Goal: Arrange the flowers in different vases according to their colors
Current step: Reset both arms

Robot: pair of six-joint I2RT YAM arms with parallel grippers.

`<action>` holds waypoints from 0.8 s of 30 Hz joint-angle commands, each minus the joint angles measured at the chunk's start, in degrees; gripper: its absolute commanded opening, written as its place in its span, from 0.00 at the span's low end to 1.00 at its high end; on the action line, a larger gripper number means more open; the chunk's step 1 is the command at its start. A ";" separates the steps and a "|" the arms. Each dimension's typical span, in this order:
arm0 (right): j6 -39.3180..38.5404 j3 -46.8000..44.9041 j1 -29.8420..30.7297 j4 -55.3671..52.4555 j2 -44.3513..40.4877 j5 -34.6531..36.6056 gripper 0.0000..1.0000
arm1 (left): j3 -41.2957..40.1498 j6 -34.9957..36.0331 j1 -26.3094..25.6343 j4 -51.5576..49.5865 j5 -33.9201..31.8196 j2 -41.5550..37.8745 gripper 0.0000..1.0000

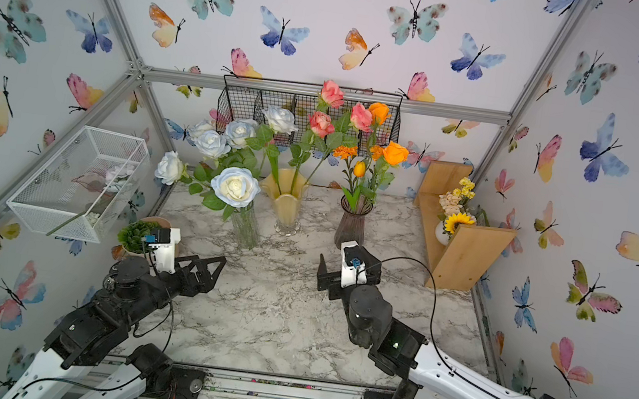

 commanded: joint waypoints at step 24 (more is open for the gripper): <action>-2.36 -20.07 -19.75 17.89 0.95 14.92 0.99 | -16.08 19.92 2.25 36.19 -41.65 12.55 0.99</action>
